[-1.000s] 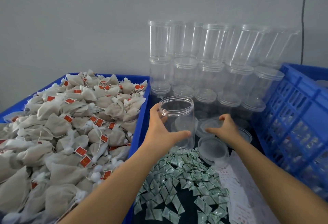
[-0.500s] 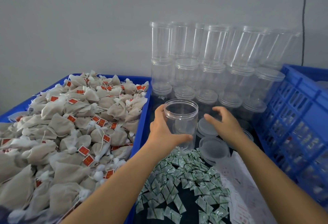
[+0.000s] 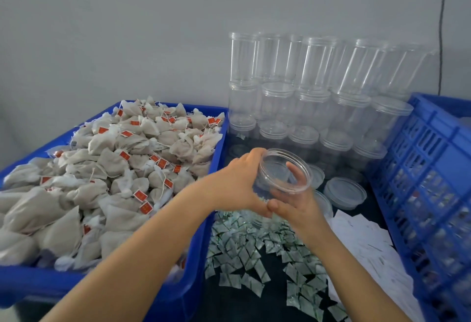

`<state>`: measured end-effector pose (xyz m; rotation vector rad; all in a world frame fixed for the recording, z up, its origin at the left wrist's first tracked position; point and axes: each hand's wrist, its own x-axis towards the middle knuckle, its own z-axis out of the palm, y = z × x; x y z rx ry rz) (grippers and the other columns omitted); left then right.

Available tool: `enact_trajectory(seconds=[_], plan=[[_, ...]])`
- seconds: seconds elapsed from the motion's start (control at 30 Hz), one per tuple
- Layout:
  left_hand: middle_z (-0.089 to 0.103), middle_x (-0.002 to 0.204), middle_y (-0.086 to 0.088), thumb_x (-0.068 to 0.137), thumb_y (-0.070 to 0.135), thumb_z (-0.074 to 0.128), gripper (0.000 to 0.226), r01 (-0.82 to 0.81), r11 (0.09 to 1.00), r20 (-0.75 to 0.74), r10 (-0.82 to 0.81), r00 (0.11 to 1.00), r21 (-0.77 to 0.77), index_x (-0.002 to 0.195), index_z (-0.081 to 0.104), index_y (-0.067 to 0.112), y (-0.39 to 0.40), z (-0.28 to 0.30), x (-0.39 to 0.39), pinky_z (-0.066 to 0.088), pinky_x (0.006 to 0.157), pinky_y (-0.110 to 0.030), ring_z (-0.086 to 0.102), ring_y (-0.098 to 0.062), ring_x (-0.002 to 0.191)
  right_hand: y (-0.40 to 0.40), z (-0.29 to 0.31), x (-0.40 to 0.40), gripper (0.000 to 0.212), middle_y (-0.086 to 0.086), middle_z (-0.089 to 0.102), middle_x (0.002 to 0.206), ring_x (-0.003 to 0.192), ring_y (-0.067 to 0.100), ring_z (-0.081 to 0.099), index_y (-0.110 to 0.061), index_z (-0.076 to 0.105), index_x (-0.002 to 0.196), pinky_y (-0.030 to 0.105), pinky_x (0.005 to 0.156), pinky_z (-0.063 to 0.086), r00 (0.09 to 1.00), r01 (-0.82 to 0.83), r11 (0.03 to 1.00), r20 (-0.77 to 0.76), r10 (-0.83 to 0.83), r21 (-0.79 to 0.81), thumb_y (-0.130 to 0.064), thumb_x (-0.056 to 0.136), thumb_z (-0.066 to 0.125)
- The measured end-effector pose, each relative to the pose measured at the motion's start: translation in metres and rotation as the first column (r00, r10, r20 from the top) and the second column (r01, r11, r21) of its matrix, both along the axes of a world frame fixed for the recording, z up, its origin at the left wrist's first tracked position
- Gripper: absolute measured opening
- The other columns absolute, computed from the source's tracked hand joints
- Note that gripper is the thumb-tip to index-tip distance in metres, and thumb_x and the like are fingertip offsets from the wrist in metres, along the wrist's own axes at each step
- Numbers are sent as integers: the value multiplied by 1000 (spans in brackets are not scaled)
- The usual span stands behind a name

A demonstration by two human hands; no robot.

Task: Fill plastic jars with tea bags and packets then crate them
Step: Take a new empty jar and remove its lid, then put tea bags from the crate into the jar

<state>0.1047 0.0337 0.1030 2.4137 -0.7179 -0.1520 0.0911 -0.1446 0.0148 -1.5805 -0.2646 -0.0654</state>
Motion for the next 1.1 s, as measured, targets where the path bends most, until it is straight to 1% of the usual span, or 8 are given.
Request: enact_trajectory(seconds=[0.13, 0.3, 0.37, 0.47, 0.67, 0.8, 0.9, 1.1], plan=[[44, 137, 8, 79, 19, 73, 73, -74, 993, 25, 72, 997, 92, 141, 35, 26, 37, 14, 21, 39, 89, -21, 44, -3, 114, 15, -9, -10, 93, -15, 58, 126, 110, -3, 63, -45, 41, 131, 14, 81, 52, 1000, 14, 998, -18, -16, -67, -56, 50, 85], [58, 125, 1, 88, 17, 62, 36, -426, 904, 208, 423, 882, -33, 123, 55, 19, 66, -8, 56, 43, 84, -25, 54, -11, 103, 40, -37, -21, 90, -15, 63, 118, 107, -6, 63, -60, 43, 123, 13, 79, 52, 998, -11, 995, -70, 4, -104, -60, 45, 87], [56, 127, -3, 88, 13, 61, 32, -498, 867, 243, 487, 839, -19, 119, 58, 17, 69, -23, 67, 42, 90, -29, 53, -16, 111, 48, -45, -21, 89, -14, 62, 116, 105, -8, 62, -67, 45, 119, 13, 79, 52, 998, -7, 993, -56, 1, -118, -59, 42, 89], [41, 142, -7, 88, 10, 57, 33, -469, 880, 235, 442, 866, 77, 119, 62, 18, 70, -45, 79, 32, 107, -36, 38, -22, 131, 55, -57, -21, 94, -20, 62, 115, 107, -7, 60, -75, 43, 117, 10, 80, 51, 999, 12, 993, -28, -16, -115, -69, 35, 90], [11, 158, -8, 92, 12, 49, 36, -438, 860, 174, 404, 898, 263, 127, 58, 17, 67, -69, 100, 31, 111, -46, 27, -34, 139, 58, -80, -24, 101, -7, 57, 125, 114, -3, 59, -69, 43, 125, 12, 85, 50, 998, 66, 995, -14, -68, -76, -69, 37, 91], [25, 155, -6, 94, 16, 49, 45, -425, 890, 166, 400, 901, 166, 138, 45, 11, 69, -80, 102, 37, 107, -48, 38, -32, 132, 58, -85, -23, 102, -8, 57, 124, 115, -6, 57, -68, 42, 127, 9, 83, 49, 996, 85, 993, -5, -86, -77, -72, 37, 89], [31, 150, -5, 93, 19, 52, 41, -420, 883, 271, 361, 893, 209, 133, 53, 13, 71, -85, 104, 37, 107, -41, 40, -27, 129, 59, -85, -23, 101, -6, 57, 125, 115, -6, 57, -68, 41, 127, 9, 84, 49, 997, 80, 994, -2, -80, -79, -70, 39, 90], [53, 126, -8, 95, 19, 51, 33, -500, 864, 361, 447, 819, 64, 127, 59, 13, 74, -74, 103, 42, 96, -36, 52, -26, 113, 60, -83, -25, 96, -3, 54, 126, 111, -6, 58, -70, 40, 125, 10, 82, 50, 998, 59, 996, 4, -59, -70, -52, 46, 91]])
